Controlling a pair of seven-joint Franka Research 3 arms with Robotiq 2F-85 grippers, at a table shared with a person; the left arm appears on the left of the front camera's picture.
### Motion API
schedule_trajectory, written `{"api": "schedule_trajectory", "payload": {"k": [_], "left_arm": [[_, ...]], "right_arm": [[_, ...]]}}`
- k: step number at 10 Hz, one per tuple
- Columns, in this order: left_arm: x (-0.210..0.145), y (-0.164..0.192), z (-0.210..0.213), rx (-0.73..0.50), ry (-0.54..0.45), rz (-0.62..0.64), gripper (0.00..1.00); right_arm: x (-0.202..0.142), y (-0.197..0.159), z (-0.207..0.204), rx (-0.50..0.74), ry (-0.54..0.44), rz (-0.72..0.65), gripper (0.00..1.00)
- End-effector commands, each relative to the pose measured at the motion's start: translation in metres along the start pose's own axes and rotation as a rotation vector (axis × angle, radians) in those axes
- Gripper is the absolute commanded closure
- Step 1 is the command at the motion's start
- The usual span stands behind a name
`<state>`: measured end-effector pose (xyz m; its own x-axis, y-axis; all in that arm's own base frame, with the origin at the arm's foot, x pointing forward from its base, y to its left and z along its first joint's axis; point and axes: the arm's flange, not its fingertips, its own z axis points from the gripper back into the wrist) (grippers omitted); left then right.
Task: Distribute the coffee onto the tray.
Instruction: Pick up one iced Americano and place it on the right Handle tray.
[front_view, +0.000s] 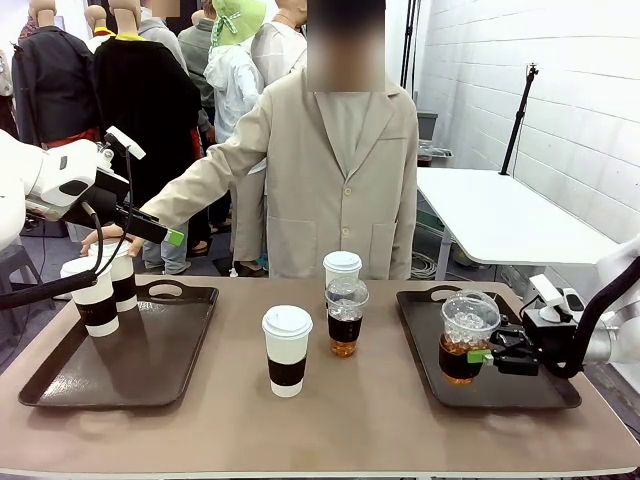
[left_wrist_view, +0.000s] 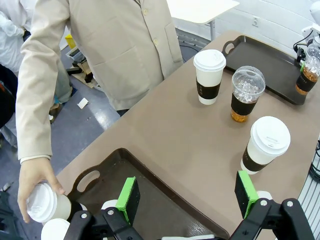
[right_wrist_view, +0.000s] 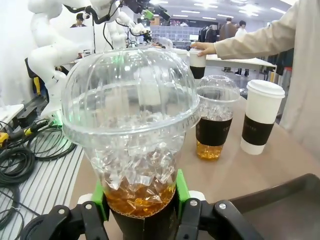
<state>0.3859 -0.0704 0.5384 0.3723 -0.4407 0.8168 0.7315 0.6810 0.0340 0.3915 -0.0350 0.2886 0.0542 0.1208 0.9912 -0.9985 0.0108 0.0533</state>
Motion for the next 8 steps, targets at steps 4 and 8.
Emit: {"api": "schedule_trajectory", "payload": {"k": [4, 8], "left_arm": [[-0.001, 0.001, 0.001, -0.006, 0.005, 0.002, 0.0], [-0.001, 0.001, 0.001, -0.006, 0.005, 0.002, 0.0]], "right_arm": [[-0.031, 0.005, 0.012, -0.036, -0.054, 0.03, 0.41], [-0.047, -0.006, 0.012, -0.069, -0.065, 0.033, 0.41]]}}
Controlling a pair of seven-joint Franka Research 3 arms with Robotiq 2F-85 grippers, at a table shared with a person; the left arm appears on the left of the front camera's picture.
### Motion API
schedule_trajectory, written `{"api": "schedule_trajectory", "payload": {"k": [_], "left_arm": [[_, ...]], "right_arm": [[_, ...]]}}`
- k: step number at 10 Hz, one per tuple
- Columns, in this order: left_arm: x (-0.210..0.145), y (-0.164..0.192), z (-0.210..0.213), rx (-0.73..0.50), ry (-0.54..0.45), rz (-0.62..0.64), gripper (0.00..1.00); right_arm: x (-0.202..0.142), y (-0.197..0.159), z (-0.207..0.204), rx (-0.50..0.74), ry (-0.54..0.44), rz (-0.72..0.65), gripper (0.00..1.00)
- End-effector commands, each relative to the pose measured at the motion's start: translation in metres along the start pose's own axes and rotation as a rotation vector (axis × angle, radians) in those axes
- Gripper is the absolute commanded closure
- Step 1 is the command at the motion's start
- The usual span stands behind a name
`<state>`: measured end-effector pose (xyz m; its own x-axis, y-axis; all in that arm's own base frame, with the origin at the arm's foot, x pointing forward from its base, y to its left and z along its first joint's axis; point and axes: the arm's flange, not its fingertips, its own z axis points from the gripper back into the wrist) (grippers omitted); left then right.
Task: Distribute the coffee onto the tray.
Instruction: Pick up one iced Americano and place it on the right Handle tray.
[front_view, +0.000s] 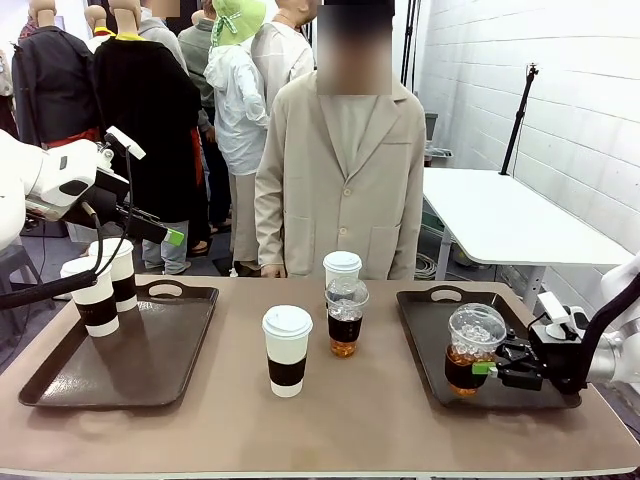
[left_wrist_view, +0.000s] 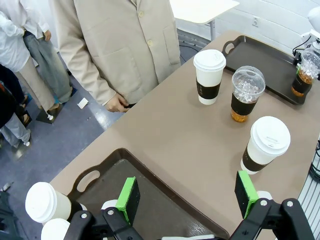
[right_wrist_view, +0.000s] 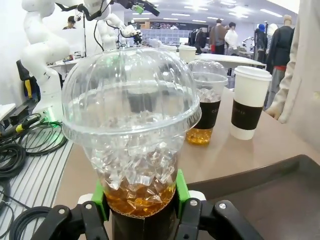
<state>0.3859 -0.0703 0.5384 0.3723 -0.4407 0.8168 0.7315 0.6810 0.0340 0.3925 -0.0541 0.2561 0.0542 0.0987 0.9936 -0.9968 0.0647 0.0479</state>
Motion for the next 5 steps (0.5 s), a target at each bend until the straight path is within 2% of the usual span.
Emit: {"api": "schedule_trajectory", "payload": {"k": [1, 5], "left_arm": [[-0.001, 0.001, 0.001, -0.006, 0.005, 0.002, 0.0], [-0.001, 0.001, 0.001, -0.006, 0.005, 0.002, 0.0]], "right_arm": [[-0.017, -0.005, -0.004, -0.027, -0.052, 0.028, 0.41], [-0.03, -0.011, -0.007, -0.041, -0.046, 0.015, 0.41]]}}
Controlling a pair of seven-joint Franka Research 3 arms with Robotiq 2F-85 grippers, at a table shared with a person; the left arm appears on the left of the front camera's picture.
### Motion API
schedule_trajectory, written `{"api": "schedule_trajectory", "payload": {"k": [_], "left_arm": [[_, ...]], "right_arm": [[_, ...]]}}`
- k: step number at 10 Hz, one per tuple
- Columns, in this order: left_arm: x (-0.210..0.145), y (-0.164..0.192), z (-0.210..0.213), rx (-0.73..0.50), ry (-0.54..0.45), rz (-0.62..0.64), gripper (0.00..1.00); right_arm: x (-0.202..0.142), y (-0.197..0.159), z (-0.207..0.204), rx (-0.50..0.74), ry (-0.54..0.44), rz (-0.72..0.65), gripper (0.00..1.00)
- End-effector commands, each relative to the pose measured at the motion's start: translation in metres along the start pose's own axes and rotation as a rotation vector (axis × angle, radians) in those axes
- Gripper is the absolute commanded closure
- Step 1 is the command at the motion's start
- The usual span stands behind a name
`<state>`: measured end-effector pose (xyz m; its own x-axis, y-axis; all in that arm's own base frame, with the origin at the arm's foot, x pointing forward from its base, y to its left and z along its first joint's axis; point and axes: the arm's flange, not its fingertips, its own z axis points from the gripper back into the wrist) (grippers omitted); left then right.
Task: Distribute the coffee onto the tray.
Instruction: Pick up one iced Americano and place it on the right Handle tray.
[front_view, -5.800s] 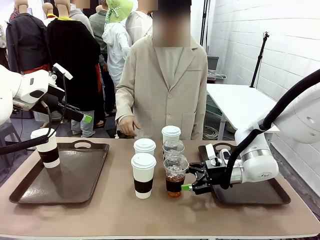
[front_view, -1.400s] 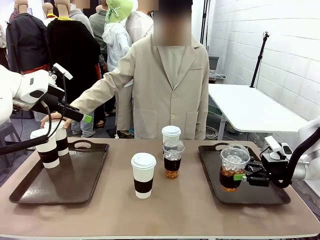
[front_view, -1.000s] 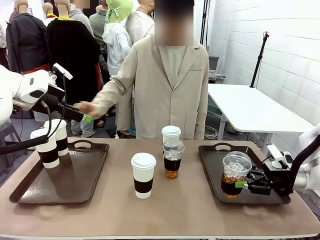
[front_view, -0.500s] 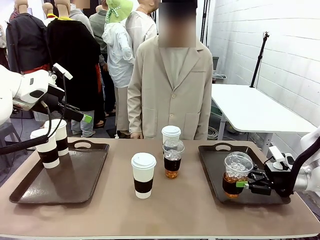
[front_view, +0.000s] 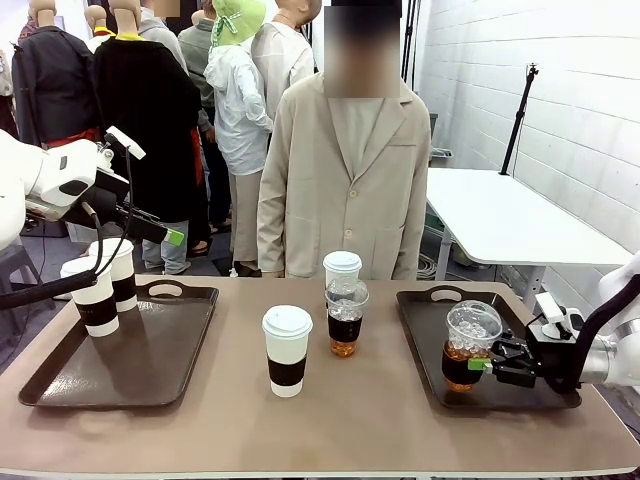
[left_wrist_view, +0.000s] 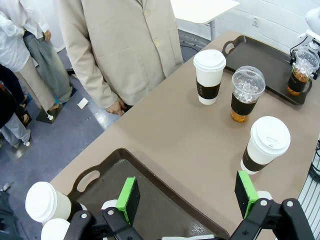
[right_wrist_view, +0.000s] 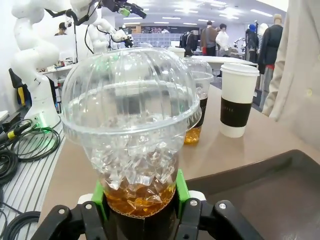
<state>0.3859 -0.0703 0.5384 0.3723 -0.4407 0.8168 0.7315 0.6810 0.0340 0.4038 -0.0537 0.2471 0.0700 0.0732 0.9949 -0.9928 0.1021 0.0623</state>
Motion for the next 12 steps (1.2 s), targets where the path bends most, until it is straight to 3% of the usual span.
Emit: {"api": "schedule_trajectory", "payload": {"k": [1, 9, 11, 12], "left_arm": [[-0.001, 0.001, 0.001, -0.006, 0.005, 0.002, 0.0], [-0.001, 0.001, 0.001, -0.006, 0.005, 0.002, 0.0], [-0.001, 0.001, 0.001, -0.006, 0.005, 0.002, 0.0], [-0.001, 0.001, 0.001, -0.006, 0.005, 0.002, 0.0]], "right_arm": [[-0.023, -0.001, -0.005, -0.01, -0.018, 0.023, 0.41], [-0.039, -0.008, -0.01, -0.029, 0.011, -0.013, 0.41], [-0.038, -0.007, -0.01, -0.022, 0.02, -0.037, 0.05], [-0.036, -0.005, -0.007, -0.022, 0.021, -0.042, 0.0]]}}
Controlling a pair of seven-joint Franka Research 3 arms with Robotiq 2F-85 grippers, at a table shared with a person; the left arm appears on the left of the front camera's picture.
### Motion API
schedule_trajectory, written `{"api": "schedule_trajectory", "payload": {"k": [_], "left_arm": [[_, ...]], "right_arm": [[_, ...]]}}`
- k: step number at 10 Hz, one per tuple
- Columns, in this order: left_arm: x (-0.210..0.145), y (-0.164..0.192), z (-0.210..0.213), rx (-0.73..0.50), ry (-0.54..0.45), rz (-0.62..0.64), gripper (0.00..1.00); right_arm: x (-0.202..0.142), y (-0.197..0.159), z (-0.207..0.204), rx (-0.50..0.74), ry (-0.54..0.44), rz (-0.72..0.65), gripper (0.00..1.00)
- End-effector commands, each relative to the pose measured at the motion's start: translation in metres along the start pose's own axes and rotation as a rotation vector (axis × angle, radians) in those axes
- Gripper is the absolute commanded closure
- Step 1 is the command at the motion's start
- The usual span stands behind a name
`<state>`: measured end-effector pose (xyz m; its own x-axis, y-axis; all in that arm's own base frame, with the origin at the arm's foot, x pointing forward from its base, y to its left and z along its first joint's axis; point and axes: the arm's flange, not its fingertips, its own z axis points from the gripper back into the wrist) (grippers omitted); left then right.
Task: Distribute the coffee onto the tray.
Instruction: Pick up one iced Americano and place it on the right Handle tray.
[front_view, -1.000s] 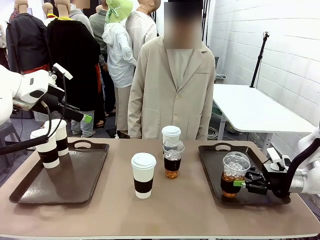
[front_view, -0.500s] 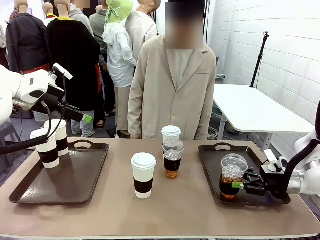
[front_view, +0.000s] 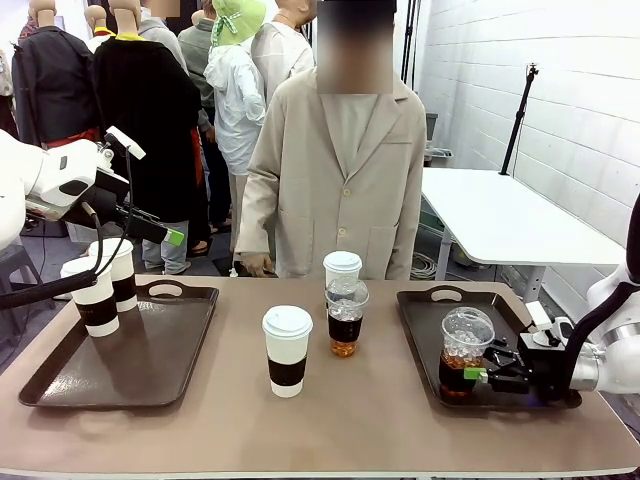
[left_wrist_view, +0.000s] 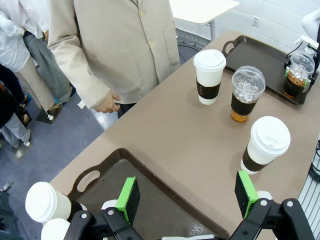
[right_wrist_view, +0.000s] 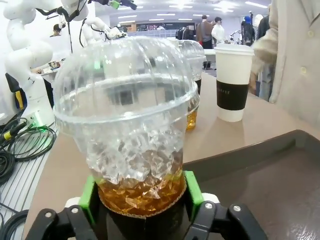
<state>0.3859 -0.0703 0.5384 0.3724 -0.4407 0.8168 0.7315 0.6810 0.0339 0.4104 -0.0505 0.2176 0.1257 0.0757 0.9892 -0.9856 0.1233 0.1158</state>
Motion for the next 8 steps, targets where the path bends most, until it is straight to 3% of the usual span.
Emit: {"api": "schedule_trajectory", "payload": {"k": [1, 8], "left_arm": [[-0.001, 0.001, 0.001, -0.006, 0.005, 0.002, 0.0], [-0.001, 0.001, 0.001, -0.006, 0.005, 0.002, 0.0]], "right_arm": [[-0.006, 0.003, 0.002, -0.009, 0.011, 0.01, 0.0], [0.002, 0.018, 0.038, -0.083, 0.044, -0.027, 0.0]]}}
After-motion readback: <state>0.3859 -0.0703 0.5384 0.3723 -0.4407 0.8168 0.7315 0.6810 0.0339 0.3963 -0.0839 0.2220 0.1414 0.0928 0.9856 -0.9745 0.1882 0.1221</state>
